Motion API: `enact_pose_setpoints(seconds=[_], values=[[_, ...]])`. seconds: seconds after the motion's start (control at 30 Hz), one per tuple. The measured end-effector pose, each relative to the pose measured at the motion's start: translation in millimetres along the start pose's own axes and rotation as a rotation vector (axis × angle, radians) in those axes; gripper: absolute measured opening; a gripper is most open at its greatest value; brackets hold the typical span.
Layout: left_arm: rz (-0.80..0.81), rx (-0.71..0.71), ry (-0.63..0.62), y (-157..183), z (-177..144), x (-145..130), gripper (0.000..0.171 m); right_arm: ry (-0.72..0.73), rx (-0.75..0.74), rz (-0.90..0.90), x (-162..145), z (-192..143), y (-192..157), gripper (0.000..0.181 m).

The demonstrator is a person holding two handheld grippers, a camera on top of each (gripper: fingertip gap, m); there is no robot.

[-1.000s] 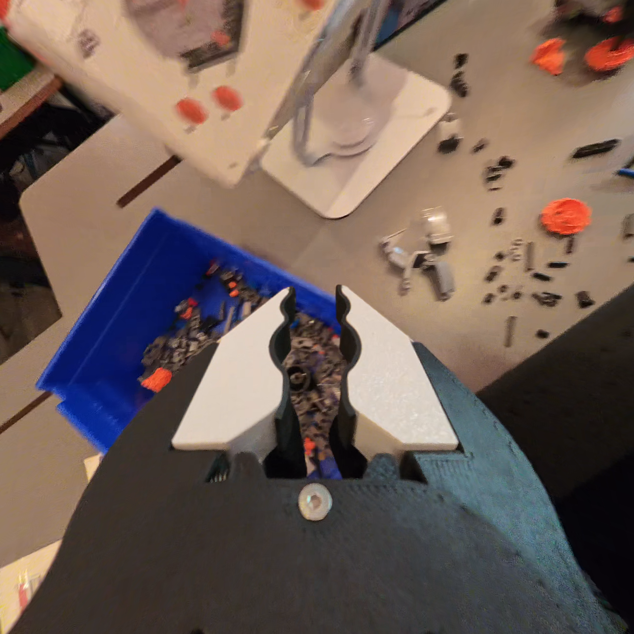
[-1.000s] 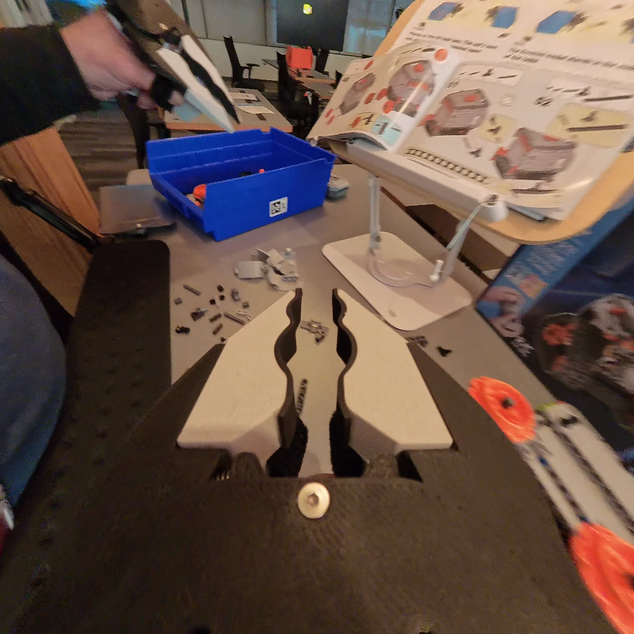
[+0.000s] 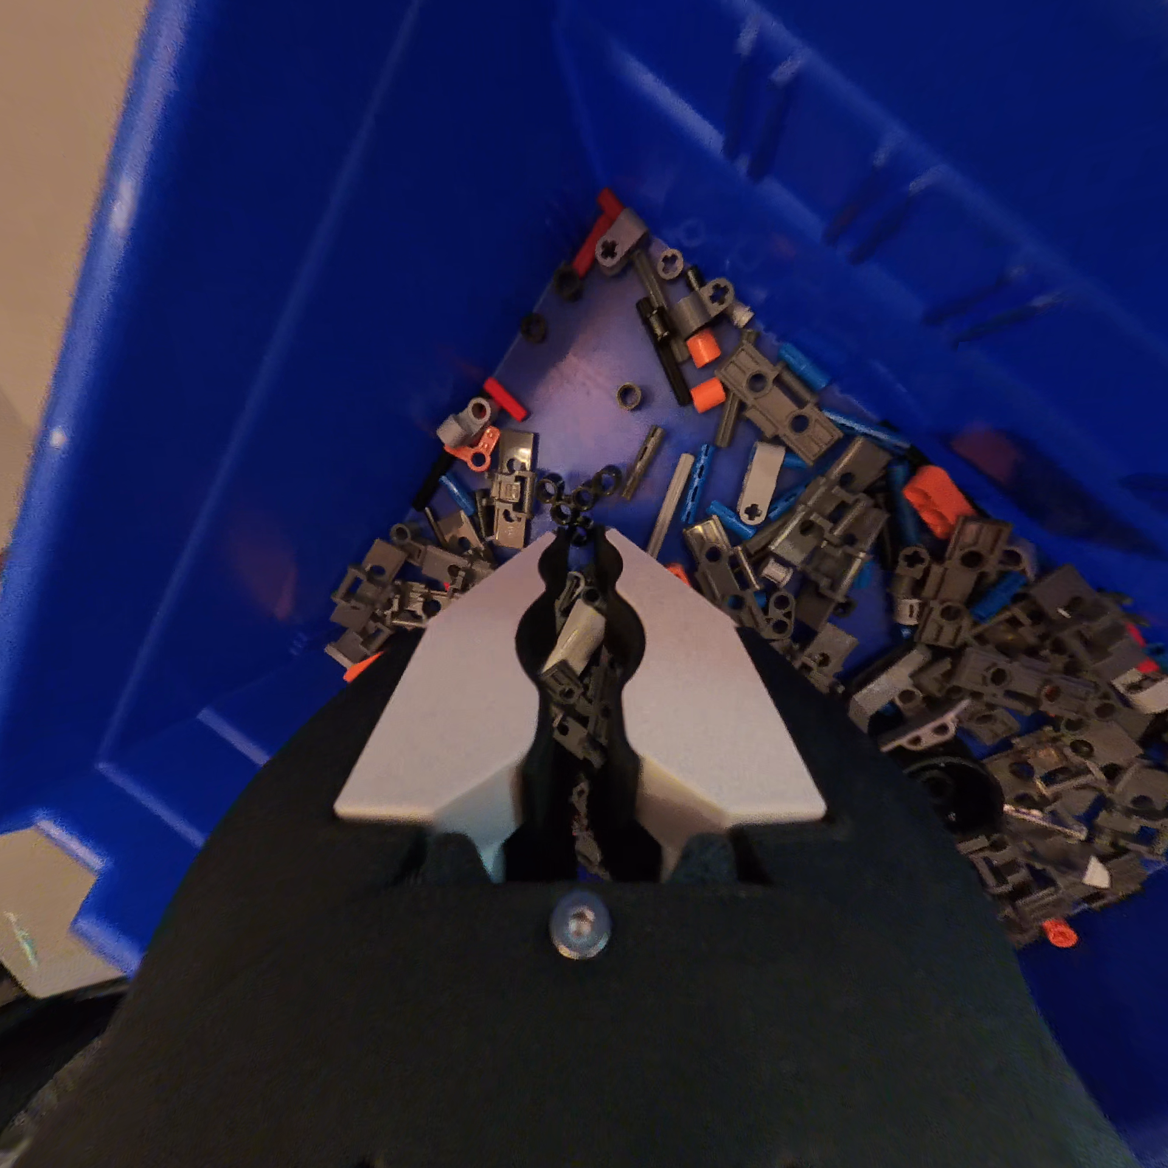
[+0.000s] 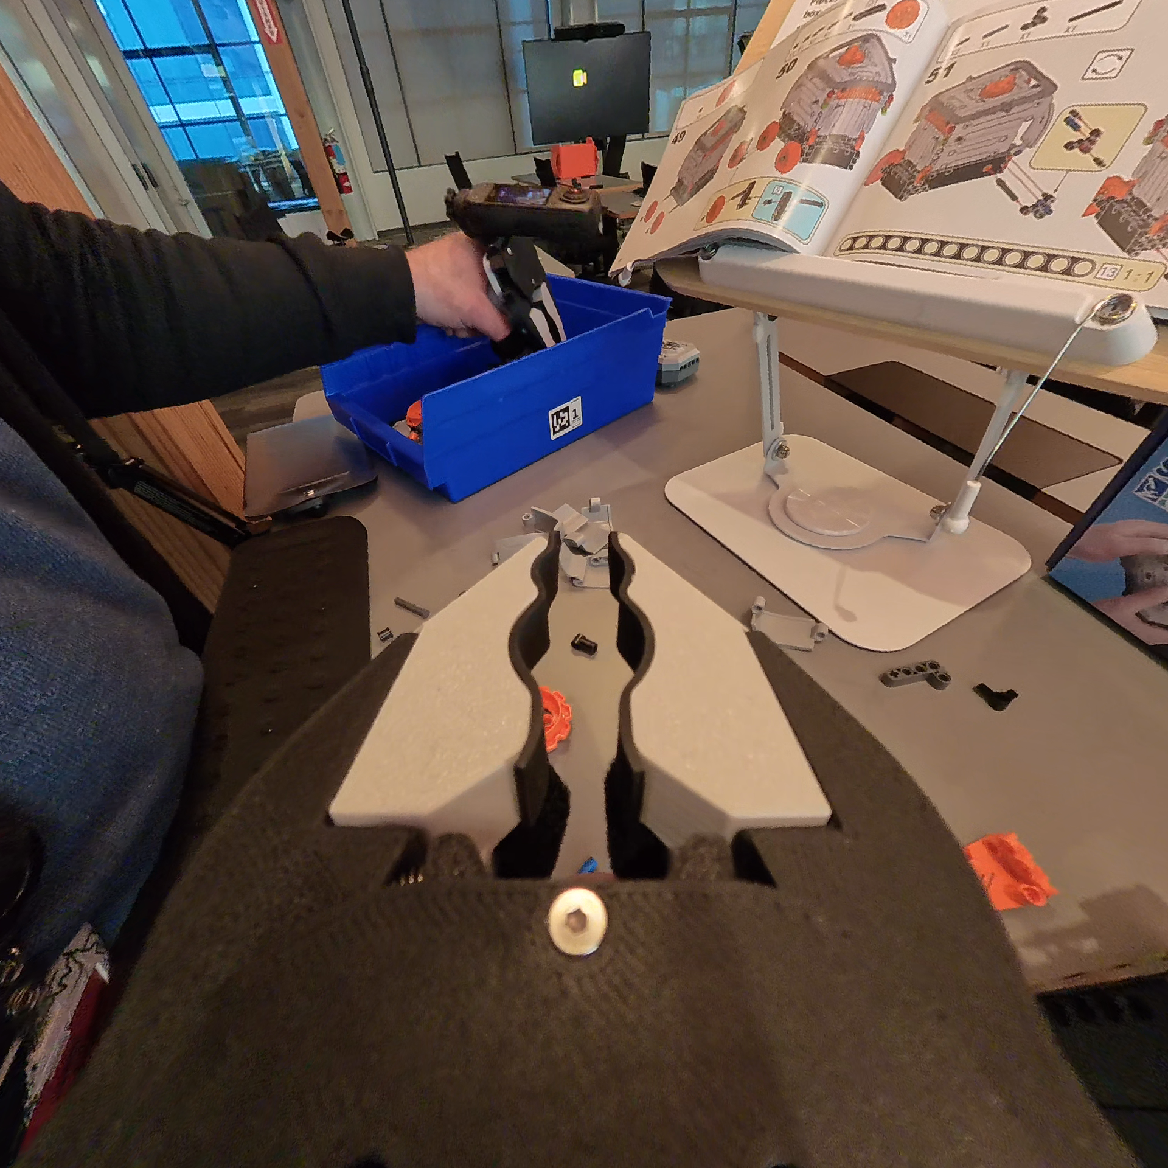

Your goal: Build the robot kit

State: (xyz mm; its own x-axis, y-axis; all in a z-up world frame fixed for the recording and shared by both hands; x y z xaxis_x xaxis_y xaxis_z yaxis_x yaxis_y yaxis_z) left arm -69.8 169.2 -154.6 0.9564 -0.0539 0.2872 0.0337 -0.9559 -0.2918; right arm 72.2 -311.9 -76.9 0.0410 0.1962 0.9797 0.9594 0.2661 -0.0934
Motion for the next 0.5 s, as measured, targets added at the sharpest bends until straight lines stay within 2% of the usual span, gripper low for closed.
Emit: enact_pose_setpoints(seconds=[0.03, 0.17, 0.3, 0.4, 0.5], values=[[0.017, 0.019, 0.014, 0.8, -6.5, 0.5, 0.007, 0.0, 0.0, -0.004, 0.9, 0.0, 0.5, 0.013], [0.024, 0.044, 0.125, 7.7, -56.5, 6.5, 0.008, -0.004, -0.003, -0.019, 6.4, 1.4, 1.5, 0.015], [0.085, 0.064, 0.289, 39.0, -136.3, 23.6, 0.007, -0.021, -0.027, -0.04, 16.9, 7.4, 1.7, 0.025], [0.171, -0.02, 0.449, 90.5, -189.3, 43.2, 0.007, -0.023, -0.033, -0.103, 29.0, 14.1, -4.8, 0.023], [0.28, -0.18, 0.553, 162.7, -207.4, 70.1, 0.007, -0.013, -0.021, -0.134, 38.3, 18.4, -11.3, 0.022]])
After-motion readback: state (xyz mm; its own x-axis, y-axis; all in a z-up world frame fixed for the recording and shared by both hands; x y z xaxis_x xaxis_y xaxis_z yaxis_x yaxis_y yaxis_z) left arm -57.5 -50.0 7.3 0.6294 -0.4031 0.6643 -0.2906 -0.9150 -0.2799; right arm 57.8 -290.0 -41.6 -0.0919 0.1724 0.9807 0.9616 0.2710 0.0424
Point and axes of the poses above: each gripper's, where its closed fingertips meet, z out along the fingers, x out of its top, y = z × x across the jaws, the point moved 8 cm from there along -z, back along the fingers, and after that the axes turned 5 degrees about x, right-handed, at the moved point
